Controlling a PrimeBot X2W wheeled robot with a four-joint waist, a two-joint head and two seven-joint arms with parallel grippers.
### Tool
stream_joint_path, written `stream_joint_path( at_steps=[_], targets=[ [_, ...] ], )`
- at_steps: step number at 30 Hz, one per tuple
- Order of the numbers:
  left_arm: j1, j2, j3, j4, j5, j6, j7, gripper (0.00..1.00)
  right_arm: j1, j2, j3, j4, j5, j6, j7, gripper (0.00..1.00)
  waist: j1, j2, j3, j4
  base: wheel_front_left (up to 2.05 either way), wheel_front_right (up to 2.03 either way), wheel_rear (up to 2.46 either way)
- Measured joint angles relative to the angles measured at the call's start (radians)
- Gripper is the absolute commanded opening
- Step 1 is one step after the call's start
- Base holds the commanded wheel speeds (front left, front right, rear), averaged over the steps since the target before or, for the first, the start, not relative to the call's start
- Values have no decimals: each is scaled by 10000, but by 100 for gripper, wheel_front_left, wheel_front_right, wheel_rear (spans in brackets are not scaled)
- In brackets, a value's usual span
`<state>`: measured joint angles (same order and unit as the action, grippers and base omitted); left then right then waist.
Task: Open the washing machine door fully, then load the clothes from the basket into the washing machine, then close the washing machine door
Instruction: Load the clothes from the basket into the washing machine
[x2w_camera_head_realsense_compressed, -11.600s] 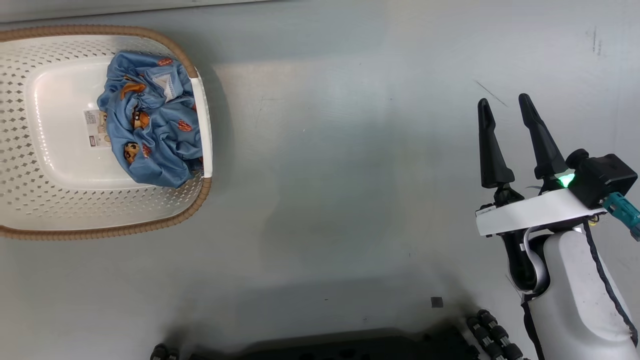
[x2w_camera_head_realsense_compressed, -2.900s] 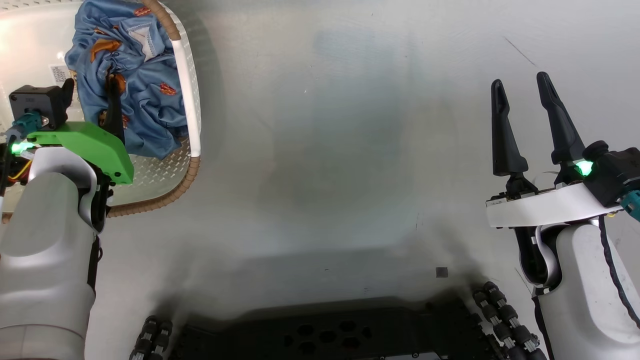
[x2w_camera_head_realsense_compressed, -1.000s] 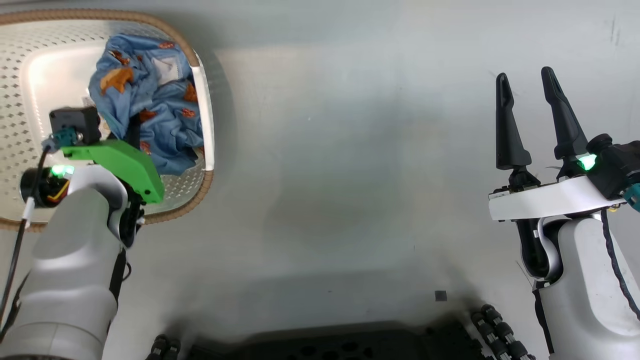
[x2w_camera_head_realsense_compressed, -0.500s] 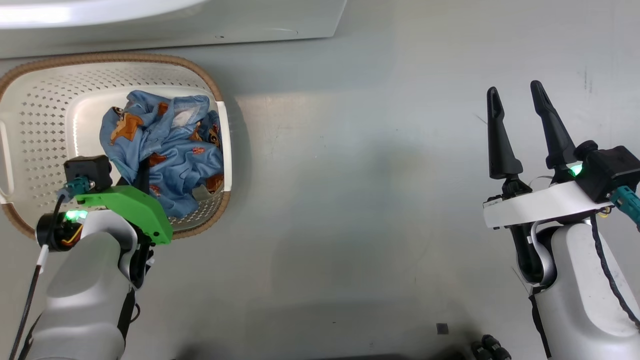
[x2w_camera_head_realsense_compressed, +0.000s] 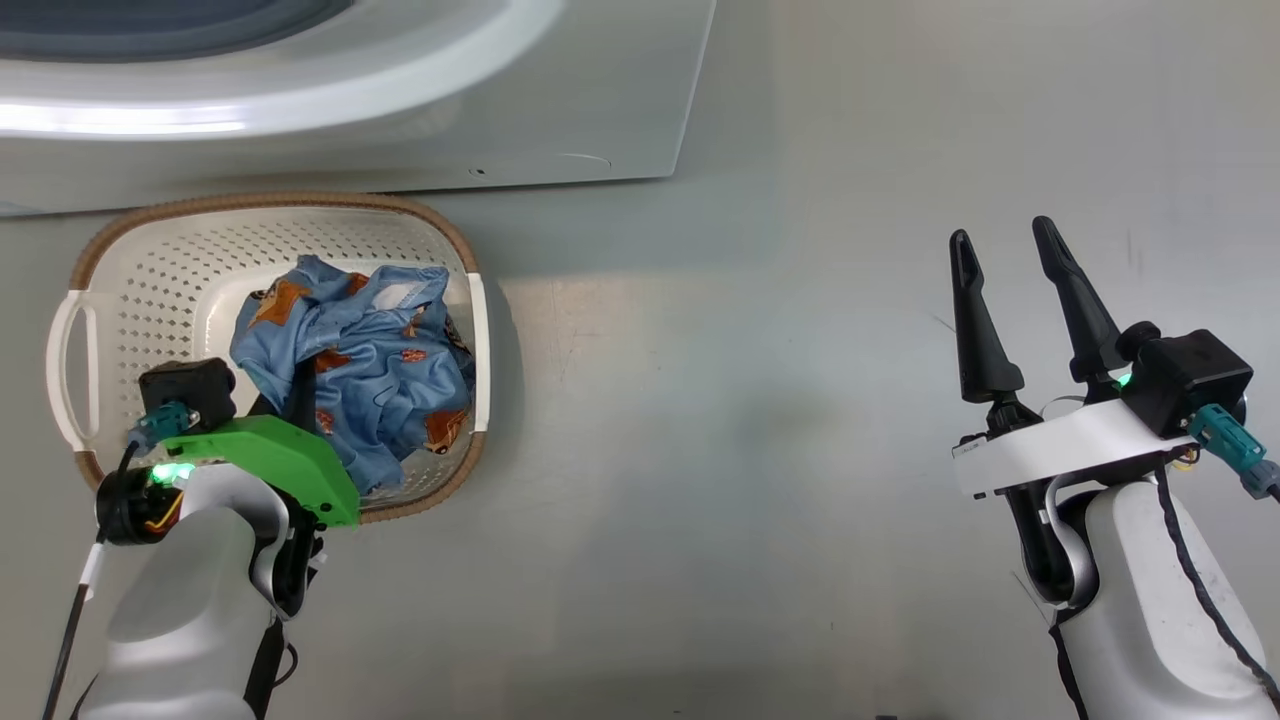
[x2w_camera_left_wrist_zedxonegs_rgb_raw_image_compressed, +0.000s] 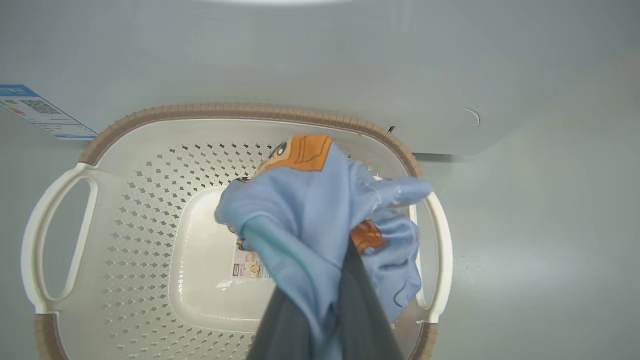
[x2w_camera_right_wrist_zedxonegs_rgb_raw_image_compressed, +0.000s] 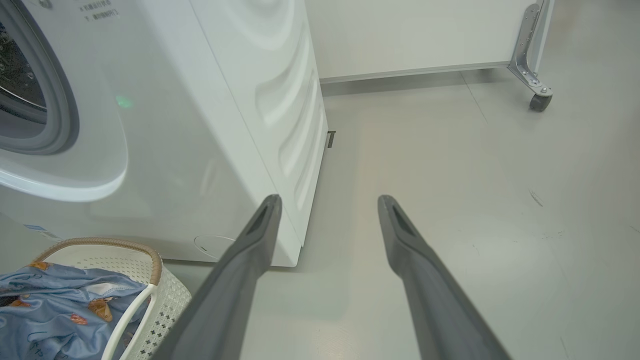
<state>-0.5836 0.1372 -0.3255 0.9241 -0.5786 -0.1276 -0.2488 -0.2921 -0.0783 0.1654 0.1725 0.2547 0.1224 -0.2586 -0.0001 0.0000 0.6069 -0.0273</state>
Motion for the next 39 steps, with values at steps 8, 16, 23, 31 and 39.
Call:
stream_joint_path(
  at_steps=[8, 16, 23, 31, 39],
  targets=[
    [412, 67, 215, -970, -65, 0, -2, 0, 298, -69, 8, 132, 67, 0, 0, 100, 0, 0, -694, 86, 0, 0, 0],
    [986, 213, 640, -1998, 71, 0, 0, 0, 598, -107, 23, 245, 79, 0, 0, 100, 0, 0, -1462, 203, 0, 0, 0],
    [1440, 353, 1126, -3080, 451, 0, -2, 0, 870, -148, 13, 343, 86, 0, 0, 100, 0, 0, -2117, 324, 0, 0, 0],
    [2145, 364, 1668, -4289, 1014, 0, -2, 0, 1375, -148, 21, 497, 111, 0, 0, 100, 0, 0, -2946, 452, 0, 0, 0],
    [2750, 345, 2265, -5448, 1434, 0, -2, 0, 1681, -140, 44, 604, 180, 0, 0, 100, 0, 0, -3662, 522, 0, 0, 0]
  ],
)
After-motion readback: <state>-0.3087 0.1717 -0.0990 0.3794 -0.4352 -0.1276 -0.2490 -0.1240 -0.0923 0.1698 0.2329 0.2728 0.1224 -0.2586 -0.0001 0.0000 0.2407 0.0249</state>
